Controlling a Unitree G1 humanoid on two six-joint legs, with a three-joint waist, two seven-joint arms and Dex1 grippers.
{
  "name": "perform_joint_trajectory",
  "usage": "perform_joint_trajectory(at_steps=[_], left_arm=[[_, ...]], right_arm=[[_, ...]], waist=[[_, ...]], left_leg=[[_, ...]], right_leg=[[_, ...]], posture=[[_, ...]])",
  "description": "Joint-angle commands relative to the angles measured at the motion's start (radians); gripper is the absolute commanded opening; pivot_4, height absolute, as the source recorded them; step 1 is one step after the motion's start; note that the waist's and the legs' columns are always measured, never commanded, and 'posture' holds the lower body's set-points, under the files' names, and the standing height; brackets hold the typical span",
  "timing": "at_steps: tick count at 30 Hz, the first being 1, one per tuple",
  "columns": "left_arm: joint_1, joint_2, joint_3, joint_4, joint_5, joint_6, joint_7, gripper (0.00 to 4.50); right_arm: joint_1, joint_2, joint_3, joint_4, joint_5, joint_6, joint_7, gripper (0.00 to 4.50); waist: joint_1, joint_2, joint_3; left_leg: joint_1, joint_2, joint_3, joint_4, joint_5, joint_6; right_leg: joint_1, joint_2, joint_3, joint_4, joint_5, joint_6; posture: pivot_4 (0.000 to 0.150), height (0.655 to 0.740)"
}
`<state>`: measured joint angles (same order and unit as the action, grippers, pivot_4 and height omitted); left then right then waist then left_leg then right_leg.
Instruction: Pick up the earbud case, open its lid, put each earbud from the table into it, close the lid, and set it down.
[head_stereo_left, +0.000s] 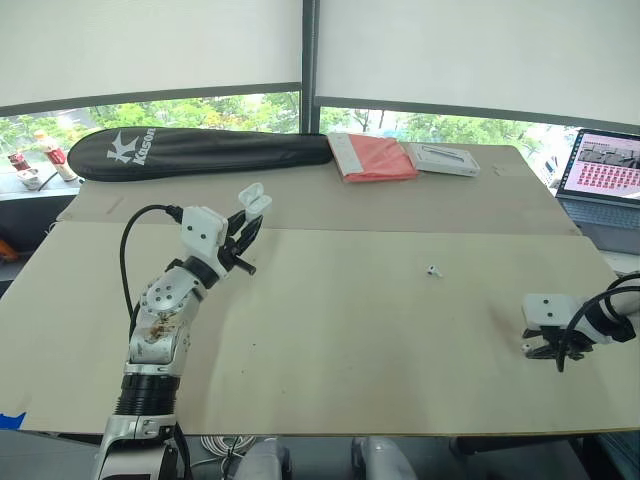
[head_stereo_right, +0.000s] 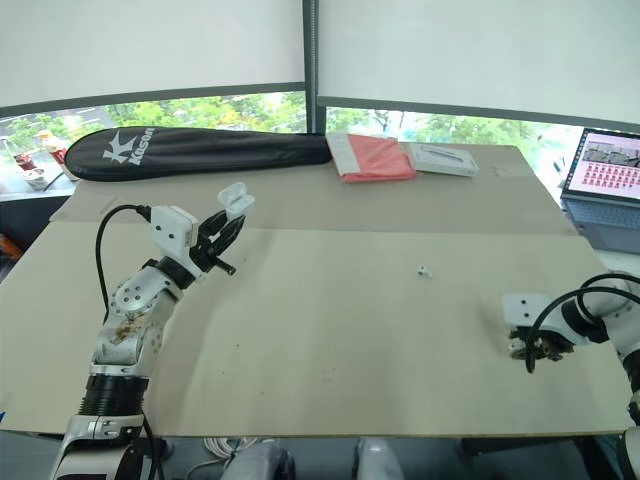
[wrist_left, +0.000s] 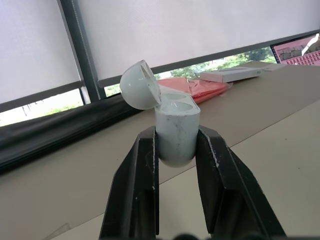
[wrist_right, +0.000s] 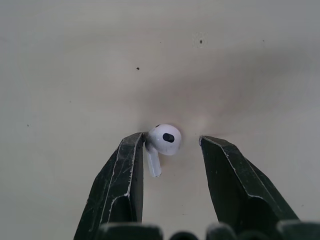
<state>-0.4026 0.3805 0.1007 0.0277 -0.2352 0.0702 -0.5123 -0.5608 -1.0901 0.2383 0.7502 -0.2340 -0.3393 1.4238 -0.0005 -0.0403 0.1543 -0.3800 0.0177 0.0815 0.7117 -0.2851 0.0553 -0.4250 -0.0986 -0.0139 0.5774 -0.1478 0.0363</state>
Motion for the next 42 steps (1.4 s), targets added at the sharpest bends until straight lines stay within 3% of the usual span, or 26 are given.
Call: perform_joint_trajectory(at_steps=[1,3,5,8,24,26,29,42], left_arm=[[-0.003,0.006,0.011,-0.05,-0.003,-0.001,0.008,0.54],[-0.005,0.007,0.011,-0.05,-0.003,0.0,0.009,0.54],[-0.007,0.008,0.01,-0.047,-0.002,-0.001,0.008,0.54],[-0.01,0.009,0.009,-0.042,-0.002,-0.003,0.007,0.54],[-0.038,0.001,-0.009,0.001,0.003,-0.02,-0.012,0.54],[-0.044,0.001,-0.011,0.008,0.002,-0.023,-0.016,0.54],[-0.045,0.001,-0.012,0.011,0.001,-0.023,-0.019,0.54],[-0.032,-0.002,-0.016,-0.003,0.001,-0.02,-0.016,0.54]], right_arm=[[0.007,0.038,0.035,0.017,-0.014,-0.021,0.009,2.01],[0.0,0.046,0.033,0.021,-0.014,-0.017,0.012,2.01],[-0.006,0.052,0.031,0.026,-0.018,-0.014,0.015,1.1],[-0.012,0.056,0.029,0.034,-0.023,-0.012,0.016,0.35],[-0.01,0.059,-0.009,0.006,-0.01,0.034,0.013,0.35],[-0.002,0.054,-0.01,0.009,-0.019,0.035,-0.004,1.39],[0.01,0.048,-0.01,0.004,-0.018,0.036,-0.009,2.31],[0.018,0.045,0.015,-0.074,-0.008,-0.058,0.032,2.31]], waist=[[-0.002,-0.001,0.0],[-0.004,-0.002,-0.001],[-0.007,-0.004,-0.003],[-0.013,-0.005,-0.003],[-0.017,-0.006,-0.004],[-0.017,-0.006,-0.004],[-0.014,-0.006,-0.004],[-0.012,-0.005,-0.003]], left_leg=[[0.0,0.0,0.0,0.0,0.0,0.0],[0.0,0.0,0.0,0.0,0.0,0.0],[0.001,0.001,0.0,0.0,0.0,-0.001],[0.001,0.001,0.0,-0.001,0.0,-0.001],[0.003,0.002,0.0,-0.001,-0.001,-0.002],[0.003,0.002,0.0,-0.001,-0.001,-0.003],[0.003,0.002,0.0,-0.001,-0.002,-0.003],[0.002,0.004,0.0,-0.002,-0.002,-0.003]], right_leg=[[0.0,0.0,0.0,0.0,0.0,-0.001],[0.0,0.0,0.0,0.0,-0.001,-0.001],[0.0,0.001,0.0,0.0,-0.001,-0.001],[0.001,0.001,0.0,0.0,-0.001,-0.002],[0.0,0.001,0.001,0.0,-0.001,-0.002],[0.0,0.001,0.001,0.0,-0.001,-0.002],[0.0,0.001,0.001,0.0,-0.001,-0.003],[0.0,0.003,0.0,0.001,-0.002,-0.004]], posture=[[0.15,0.74],[0.15,0.74],[0.15,0.74],[0.15,0.74],[0.15,0.74],[0.15,0.74],[0.15,0.74],[0.15,0.74]])
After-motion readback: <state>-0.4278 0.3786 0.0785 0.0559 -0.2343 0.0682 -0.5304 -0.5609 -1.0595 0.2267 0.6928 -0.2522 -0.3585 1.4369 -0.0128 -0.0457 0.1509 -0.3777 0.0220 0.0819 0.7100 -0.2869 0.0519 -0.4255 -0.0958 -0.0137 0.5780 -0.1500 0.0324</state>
